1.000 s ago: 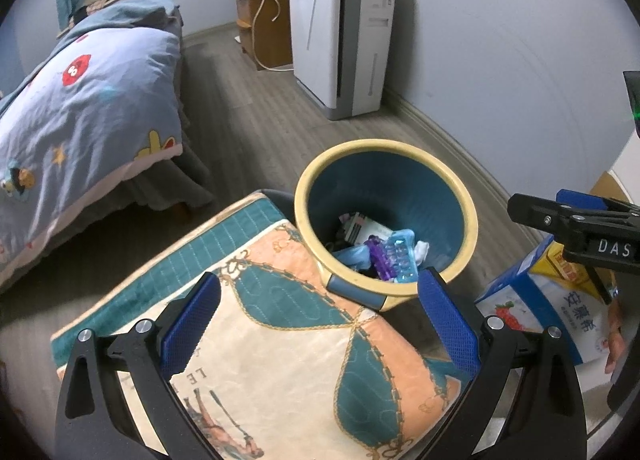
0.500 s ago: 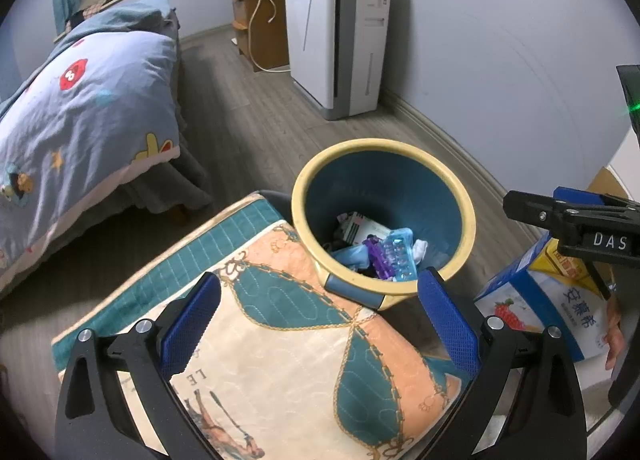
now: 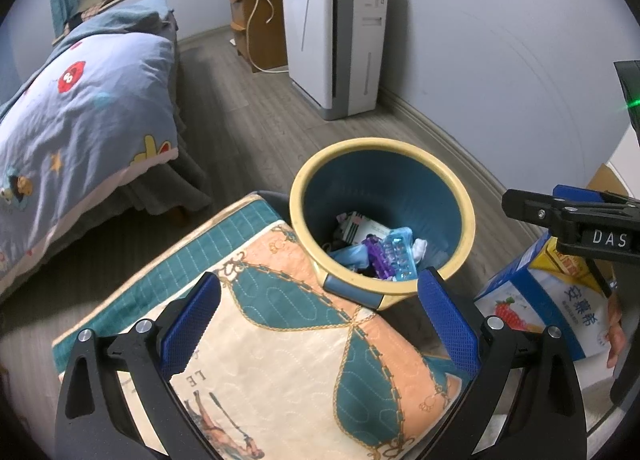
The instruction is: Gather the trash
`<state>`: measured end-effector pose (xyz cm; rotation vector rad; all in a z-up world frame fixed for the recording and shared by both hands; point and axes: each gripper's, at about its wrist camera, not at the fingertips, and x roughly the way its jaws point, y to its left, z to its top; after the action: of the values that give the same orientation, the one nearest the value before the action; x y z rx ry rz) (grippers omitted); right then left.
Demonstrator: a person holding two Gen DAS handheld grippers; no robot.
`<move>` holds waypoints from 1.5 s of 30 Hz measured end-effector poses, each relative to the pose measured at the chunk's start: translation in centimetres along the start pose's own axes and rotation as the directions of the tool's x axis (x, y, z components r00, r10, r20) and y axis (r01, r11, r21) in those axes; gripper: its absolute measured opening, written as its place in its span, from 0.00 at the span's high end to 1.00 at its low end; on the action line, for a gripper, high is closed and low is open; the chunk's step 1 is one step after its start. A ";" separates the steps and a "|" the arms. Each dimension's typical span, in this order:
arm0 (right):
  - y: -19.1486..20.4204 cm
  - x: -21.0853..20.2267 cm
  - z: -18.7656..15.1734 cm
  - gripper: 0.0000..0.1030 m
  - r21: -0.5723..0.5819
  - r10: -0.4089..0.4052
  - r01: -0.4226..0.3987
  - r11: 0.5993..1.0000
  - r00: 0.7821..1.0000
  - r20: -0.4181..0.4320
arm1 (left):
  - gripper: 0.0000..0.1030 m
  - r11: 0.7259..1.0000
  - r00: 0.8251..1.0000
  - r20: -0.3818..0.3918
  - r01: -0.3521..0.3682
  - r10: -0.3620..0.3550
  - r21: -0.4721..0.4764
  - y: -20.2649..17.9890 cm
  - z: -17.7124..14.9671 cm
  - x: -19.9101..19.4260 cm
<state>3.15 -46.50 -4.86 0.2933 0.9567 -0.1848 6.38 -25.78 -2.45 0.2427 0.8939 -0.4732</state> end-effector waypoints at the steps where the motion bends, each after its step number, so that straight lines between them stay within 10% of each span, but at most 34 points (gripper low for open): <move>1: 0.0 0.0 0.0 0.06 0.000 0.000 0.000 1.000 1.000 0.000 | 0.05 1.000 1.000 -0.001 0.000 0.000 0.000 0.0 0.0 0.0; 45: -0.2 0.6 -0.1 0.06 0.025 -0.012 0.013 1.000 1.000 -0.022 | 0.05 0.998 1.000 -0.015 0.016 -0.015 0.058 0.0 -0.5 -0.6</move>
<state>3.36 -46.64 -5.48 0.3133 0.9789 -0.2059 5.76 -25.39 -2.29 0.2929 0.8979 -0.5125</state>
